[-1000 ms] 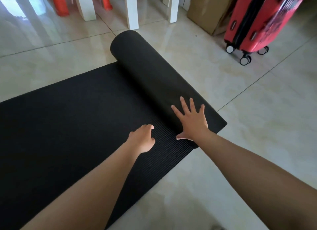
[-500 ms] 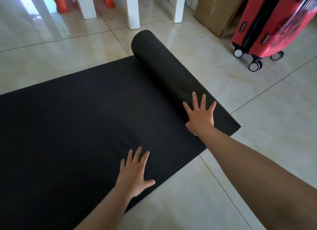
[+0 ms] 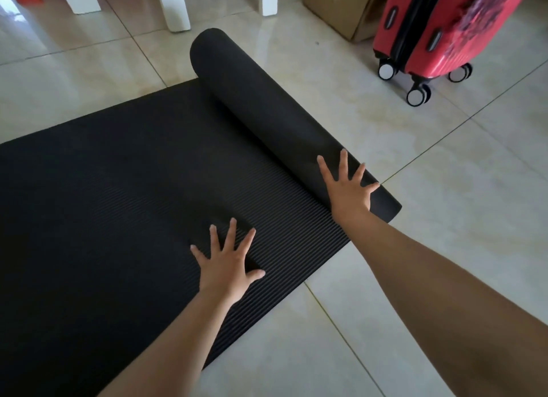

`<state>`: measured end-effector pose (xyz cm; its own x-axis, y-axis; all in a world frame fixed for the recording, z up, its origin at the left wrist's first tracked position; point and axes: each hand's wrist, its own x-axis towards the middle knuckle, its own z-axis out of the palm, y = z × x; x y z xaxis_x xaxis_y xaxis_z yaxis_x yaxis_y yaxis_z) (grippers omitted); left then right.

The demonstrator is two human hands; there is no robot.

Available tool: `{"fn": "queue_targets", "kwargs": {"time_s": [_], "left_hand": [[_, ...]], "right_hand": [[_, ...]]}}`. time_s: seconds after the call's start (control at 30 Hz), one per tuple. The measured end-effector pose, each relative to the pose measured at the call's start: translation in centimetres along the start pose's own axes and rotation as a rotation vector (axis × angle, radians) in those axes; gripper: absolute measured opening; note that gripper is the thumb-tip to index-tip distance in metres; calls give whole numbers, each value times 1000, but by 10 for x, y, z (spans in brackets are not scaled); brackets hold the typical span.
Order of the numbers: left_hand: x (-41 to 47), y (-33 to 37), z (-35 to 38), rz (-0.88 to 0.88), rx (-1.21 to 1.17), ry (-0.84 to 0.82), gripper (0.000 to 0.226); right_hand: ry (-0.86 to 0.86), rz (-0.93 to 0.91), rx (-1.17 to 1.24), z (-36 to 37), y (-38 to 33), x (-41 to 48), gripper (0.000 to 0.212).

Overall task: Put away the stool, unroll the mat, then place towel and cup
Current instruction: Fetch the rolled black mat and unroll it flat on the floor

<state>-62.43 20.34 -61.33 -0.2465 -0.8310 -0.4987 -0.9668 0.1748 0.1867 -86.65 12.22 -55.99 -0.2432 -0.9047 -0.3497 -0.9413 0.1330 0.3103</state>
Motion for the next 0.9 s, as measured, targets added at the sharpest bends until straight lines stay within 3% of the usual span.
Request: {"fn": "queue_targets", "kwargs": {"time_s": [0.17, 0.27, 0.37, 0.4, 0.53, 0.7, 0.8, 0.9], "left_hand": [[25, 20, -14, -44, 22, -34, 92], [29, 20, -15, -34, 60, -38, 92], [26, 20, -12, -23, 89, -28, 91], [26, 21, -12, -27, 92, -21, 91], [26, 25, -13, -33, 97, -20, 91], [29, 24, -18, -15, 113, -18, 89], [43, 24, -28, 86, 89, 34, 67], [65, 24, -36, 203, -194, 254, 35]], "right_hand": [[-31, 44, -53, 4, 17, 22, 142], [80, -17, -96, -5, 23, 34, 104], [396, 29, -102, -17, 36, 48, 66], [462, 39, -98, -22, 42, 54, 68], [453, -105, -99, -42, 61, 69, 95], [326, -38, -300, -39, 78, 84, 90], [267, 60, -328, -26, 82, 91, 100], [216, 11, -333, -11, 67, 92, 99]]}}
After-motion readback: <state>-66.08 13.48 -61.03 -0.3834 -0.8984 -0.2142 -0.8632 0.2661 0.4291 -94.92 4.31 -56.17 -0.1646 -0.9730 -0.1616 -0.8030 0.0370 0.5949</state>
